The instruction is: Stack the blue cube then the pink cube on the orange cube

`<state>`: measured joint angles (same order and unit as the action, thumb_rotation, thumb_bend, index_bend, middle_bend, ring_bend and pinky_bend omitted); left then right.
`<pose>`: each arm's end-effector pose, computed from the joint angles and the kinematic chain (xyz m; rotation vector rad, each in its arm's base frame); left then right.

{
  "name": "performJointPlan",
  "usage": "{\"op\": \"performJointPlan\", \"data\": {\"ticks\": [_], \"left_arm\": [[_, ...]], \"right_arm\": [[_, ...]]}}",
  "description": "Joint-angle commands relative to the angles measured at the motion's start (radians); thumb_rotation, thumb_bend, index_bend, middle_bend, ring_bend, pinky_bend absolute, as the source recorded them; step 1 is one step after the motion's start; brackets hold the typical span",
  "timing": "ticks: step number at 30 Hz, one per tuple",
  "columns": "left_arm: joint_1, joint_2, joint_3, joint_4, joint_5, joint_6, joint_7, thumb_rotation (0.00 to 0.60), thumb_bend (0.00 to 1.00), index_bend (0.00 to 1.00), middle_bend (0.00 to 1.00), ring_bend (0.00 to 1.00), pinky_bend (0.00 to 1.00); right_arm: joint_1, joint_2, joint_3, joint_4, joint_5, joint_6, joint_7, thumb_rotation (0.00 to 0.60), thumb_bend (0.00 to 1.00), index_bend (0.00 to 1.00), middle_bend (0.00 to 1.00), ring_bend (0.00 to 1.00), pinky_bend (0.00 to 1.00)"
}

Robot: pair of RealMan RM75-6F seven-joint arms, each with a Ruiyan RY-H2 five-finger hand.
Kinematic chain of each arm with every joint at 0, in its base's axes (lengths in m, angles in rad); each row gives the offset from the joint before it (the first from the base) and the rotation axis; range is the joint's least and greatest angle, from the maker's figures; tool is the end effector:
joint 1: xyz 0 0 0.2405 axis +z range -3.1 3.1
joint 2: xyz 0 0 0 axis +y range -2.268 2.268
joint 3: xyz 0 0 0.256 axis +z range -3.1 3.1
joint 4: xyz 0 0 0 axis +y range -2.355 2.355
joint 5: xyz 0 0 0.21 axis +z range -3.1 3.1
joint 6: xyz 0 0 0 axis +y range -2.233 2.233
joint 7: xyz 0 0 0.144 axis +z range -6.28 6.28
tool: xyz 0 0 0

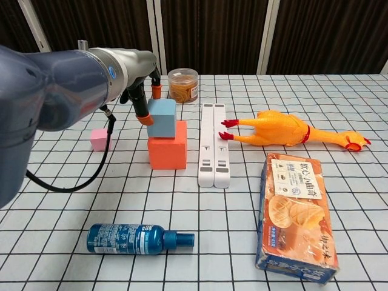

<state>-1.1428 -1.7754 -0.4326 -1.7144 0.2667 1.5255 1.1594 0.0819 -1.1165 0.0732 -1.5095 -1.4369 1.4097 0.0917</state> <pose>-0.0100 0.3415 -0.0257 -1.6197 -0.9154 -0.5872 -0.3426 -0.1861 0.1692 1.3375 -0.9580 0.8383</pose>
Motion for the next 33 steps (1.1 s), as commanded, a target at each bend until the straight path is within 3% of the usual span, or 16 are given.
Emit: {"op": "performJointPlan", "data": {"ticks": [1,15,33], "left_arm": [[0.0,-0.001,0.0,0.002,-0.003,-0.003,0.003,0.6,0.36,0.4,0.93,0.74,0.73],[0.001,-0.006,0.0,0.002,0.001,0.012,0.016,0.6,0.34,0.31,0.92,0.72,0.73],[0.001,-0.006,0.004,-0.01,0.001,0.003,0.03,0.6,0.34,0.33,0.91,0.72,0.73]], "right_arm": [[0.0,0.0,0.0,0.001,0.0,0.0,0.0,0.6,0.04,0.09,0.05,0.15,0.25],[0.001,0.007,-0.002,-0.007,0.002,-0.008,0.001,0.6,0.04,0.09,0.05,0.15,0.25],[0.001,0.011,-0.002,-0.012,0.01,-0.014,-0.002,0.6,0.04,0.09,0.05,0.15,0.25]]}}
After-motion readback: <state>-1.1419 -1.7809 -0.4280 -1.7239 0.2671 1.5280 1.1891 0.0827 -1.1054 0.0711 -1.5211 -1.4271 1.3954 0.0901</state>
